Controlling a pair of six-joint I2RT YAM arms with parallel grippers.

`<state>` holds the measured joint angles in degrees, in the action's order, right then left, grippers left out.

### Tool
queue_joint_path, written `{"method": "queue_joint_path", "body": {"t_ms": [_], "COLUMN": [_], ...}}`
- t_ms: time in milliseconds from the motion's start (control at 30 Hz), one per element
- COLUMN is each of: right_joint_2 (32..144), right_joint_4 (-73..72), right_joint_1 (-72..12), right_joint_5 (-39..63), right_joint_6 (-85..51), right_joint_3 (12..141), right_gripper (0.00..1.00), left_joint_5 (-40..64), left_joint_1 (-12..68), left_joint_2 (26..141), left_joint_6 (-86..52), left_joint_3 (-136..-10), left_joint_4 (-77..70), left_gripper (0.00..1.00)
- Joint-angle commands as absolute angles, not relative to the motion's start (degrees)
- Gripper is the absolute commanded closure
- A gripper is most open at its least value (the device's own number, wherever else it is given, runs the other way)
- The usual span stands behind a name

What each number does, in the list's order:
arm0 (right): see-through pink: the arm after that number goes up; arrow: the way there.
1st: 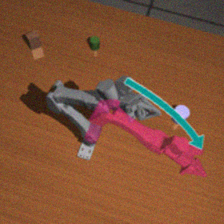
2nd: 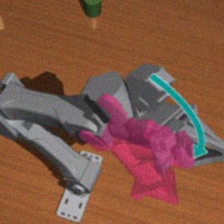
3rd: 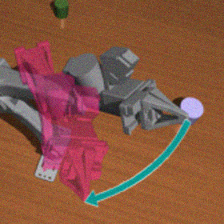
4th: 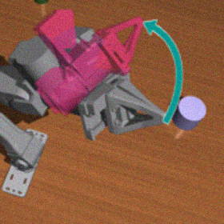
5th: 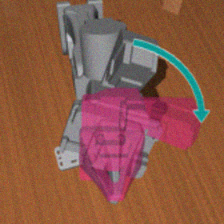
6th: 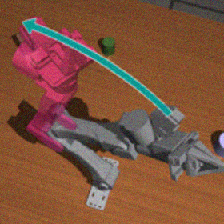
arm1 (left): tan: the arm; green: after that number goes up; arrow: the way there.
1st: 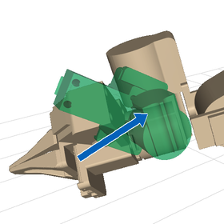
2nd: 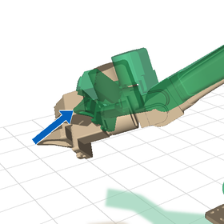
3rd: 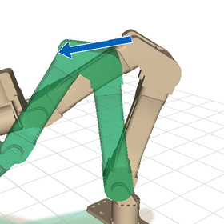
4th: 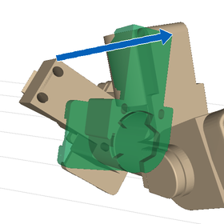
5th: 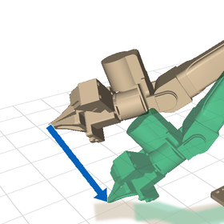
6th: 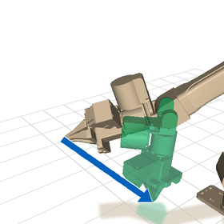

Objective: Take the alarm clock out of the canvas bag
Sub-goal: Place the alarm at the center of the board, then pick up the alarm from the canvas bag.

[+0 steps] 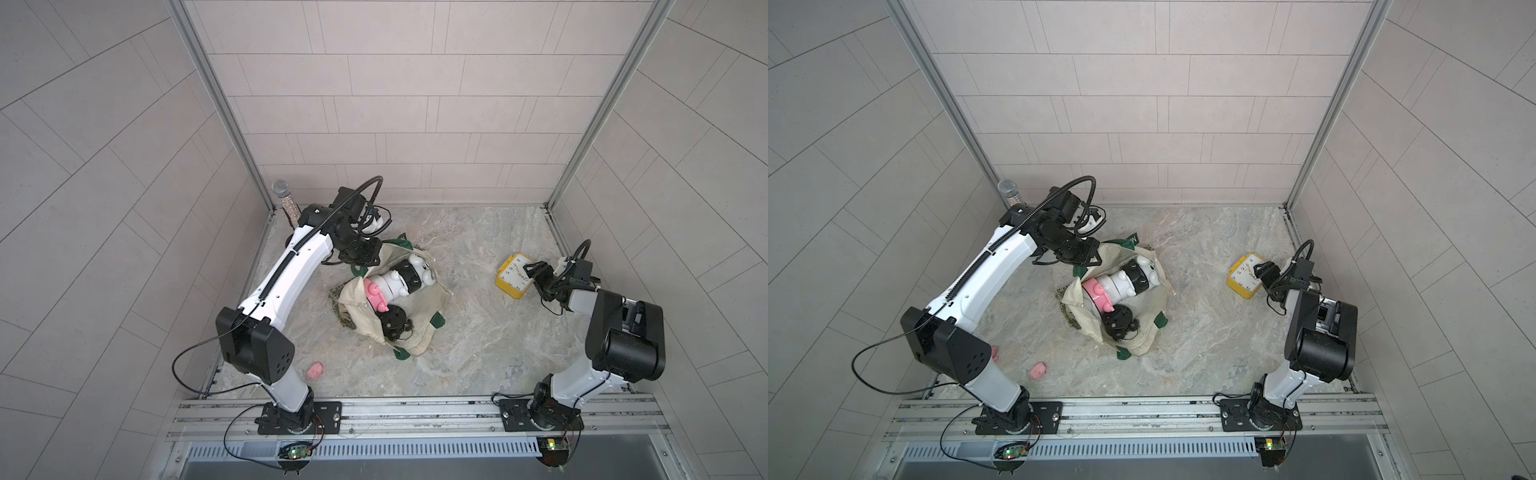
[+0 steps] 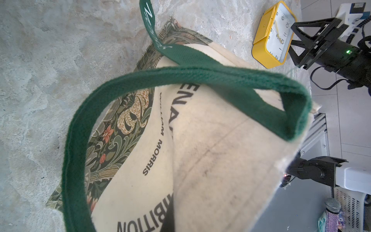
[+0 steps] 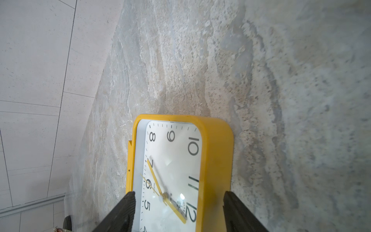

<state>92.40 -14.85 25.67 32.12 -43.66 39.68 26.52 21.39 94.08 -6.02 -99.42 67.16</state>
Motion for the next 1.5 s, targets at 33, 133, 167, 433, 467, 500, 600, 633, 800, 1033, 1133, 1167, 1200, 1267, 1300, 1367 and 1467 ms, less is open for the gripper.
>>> {"method": "queue_joint_path", "body": {"t_ms": [33,133,167,433,467,500,600,633,800,1033,1133,1167,1200,1267,1300,1367,1467], "right_joint_2": [90.58,89.12,88.35,78.7,76.93,75.24,70.72,69.62,64.96,63.56,62.95,62.92,63.14,63.94,64.43,65.14,66.27], "right_joint_4": [-14.35,-13.8,-13.47,-2.47,-1.09,-0.19,0.59,0.57,0.84,-0.79,-3.03,-5.45,-7.24,-9.37,-11.1,-13.97,-16.26], "right_joint_1": [26.28,26.42,26.41,26.39,26.52,26.54,26.47,26.53,26.49,26.52,26.44,26.41,26.42,26.33,26.08,25.32,23.13], "right_joint_5": [32.77,33.7,34.15,33.75,33.51,33.44,32.5,32.45,34.28,41.08,42.92,43.98,45.19,46.95,48.05,48.99,49.85], "right_joint_6": [-43.24,-43.37,-43.64,-43.48,-42.97,-42.66,-42.71,-43.04,-44.46,-48.19,-49.94,-51.57,-53.02,-55.03,-56.0,-58.36,-61.14], "right_joint_3": [39.46,39.8,40.02,44.94,45.5,46.01,46.32,46.4,47.81,50.09,49.54,48.73,48.13,47.7,47.41,46.69,46.39], "right_gripper": [0.3,0.32,0.32,0.32,0.32,0.32,0.31,0.3,0.28,0.19,0.02,0.01,0.0,0.0,0.0,0.0,0.0], "left_joint_5": [27.68,27.6,27.51,27.32,27.24,27.23,26.78,26.57,25.8,26.21,26.06,26.04,25.96,25.89,25.84,25.84,25.76], "left_joint_1": [21.23,21.24,21.22,21.18,21.2,21.18,21.19,21.21,21.2,21.18,21.18,21.23,21.18,21.19,21.27,21.18,21.23], "left_joint_2": [92.21,91.88,91.85,91.76,91.76,91.76,91.76,91.76,91.53,91.14,90.88,90.79,90.64,90.48,90.52,90.52,90.78], "left_joint_6": [-6.14,-6.14,-6.14,-5.98,-5.92,-5.87,-5.83,-5.85,-5.17,-4.93,-4.92,-4.88,-4.79,-4.82,-4.78,-4.8,-4.83], "left_joint_3": [-99.94,-99.69,-99.59,-99.23,-99.23,-99.15,-99.14,-99.14,-99.23,-98.96,-98.93,-98.89,-98.91,-99.03,-99.06,-99.03,-99.12], "left_joint_4": [66.18,66.19,66.09,66.03,66.01,66.03,66.05,66.03,66.36,66.09,66.1,66.03,65.96,65.83,65.75,65.76,65.87], "left_gripper": [0.95,0.95,0.95,0.95,0.95,0.95,0.95,0.95,0.94,0.93,0.93,0.93,0.93,0.93,0.93,0.93,0.93]}}
